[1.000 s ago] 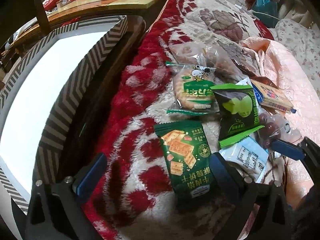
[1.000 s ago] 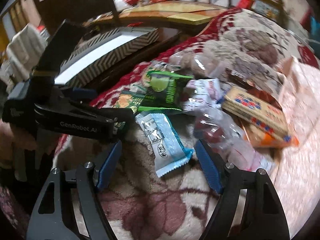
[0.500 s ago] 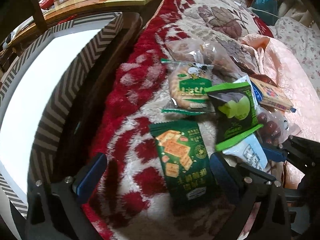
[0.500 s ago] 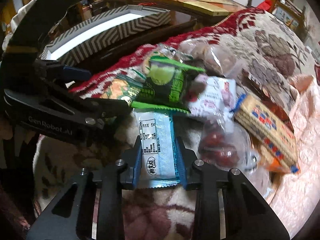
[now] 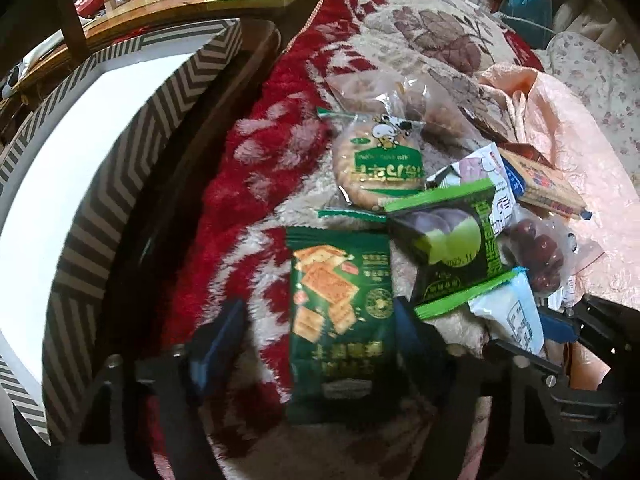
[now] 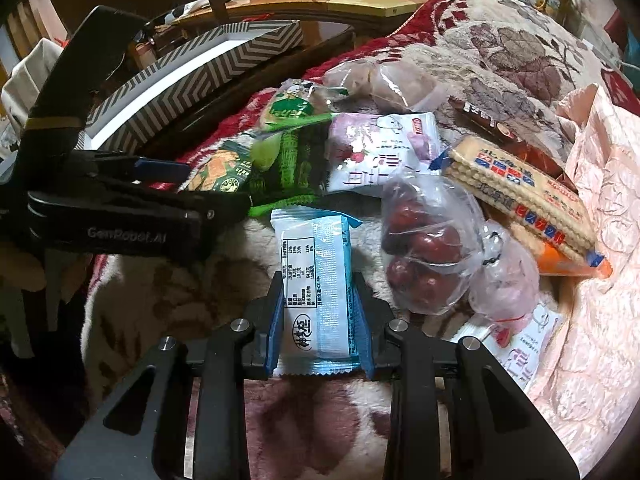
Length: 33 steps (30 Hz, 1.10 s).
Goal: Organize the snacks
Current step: 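Grasp the green cracker packet with the left gripper while right holds blue snack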
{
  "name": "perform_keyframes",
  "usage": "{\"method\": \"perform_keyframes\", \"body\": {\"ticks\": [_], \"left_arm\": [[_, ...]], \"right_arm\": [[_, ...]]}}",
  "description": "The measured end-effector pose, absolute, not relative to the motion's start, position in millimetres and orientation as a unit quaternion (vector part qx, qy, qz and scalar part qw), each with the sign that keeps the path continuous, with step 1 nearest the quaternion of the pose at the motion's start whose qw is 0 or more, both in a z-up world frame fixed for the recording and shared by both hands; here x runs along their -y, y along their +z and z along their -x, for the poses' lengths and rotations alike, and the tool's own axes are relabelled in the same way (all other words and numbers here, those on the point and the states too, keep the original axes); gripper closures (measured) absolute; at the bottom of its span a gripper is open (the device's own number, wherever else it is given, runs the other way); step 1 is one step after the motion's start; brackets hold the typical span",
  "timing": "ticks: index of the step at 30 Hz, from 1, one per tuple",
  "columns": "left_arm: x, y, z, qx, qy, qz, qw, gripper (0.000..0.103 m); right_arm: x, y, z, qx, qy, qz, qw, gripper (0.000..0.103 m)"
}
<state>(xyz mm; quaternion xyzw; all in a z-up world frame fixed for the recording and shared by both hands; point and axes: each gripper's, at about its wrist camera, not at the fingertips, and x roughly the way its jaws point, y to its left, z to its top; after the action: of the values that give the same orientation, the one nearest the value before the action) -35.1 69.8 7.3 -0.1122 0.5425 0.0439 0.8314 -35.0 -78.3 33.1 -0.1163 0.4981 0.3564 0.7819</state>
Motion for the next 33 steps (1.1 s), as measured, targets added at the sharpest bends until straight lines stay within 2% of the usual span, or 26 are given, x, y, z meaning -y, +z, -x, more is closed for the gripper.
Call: {"method": "perform_keyframes", "body": {"ticks": [1, 3, 4, 33], "left_arm": [[-72.0, 8.3, 36.8, -0.541, 0.044, 0.113, 0.832, 0.037], [-75.1, 11.7, 40.4, -0.537, 0.043, 0.115, 0.835, 0.055], [-76.3, 13.5, 41.8, -0.537, 0.043, 0.114, 0.835, 0.056], [-66.4, 35.0, 58.3, -0.516, 0.047, 0.082, 0.851, 0.057]], "right_arm": [[78.4, 33.5, 36.9, -0.498, 0.357, 0.116, 0.782, 0.074], [78.0, 35.0, 41.9, -0.497, 0.36, 0.113, 0.782, 0.074], [78.4, 35.6, 44.0, -0.497, 0.361, 0.111, 0.781, 0.074], [90.6, 54.4, 51.1, -0.489, 0.316, 0.069, 0.81, 0.074]]}}
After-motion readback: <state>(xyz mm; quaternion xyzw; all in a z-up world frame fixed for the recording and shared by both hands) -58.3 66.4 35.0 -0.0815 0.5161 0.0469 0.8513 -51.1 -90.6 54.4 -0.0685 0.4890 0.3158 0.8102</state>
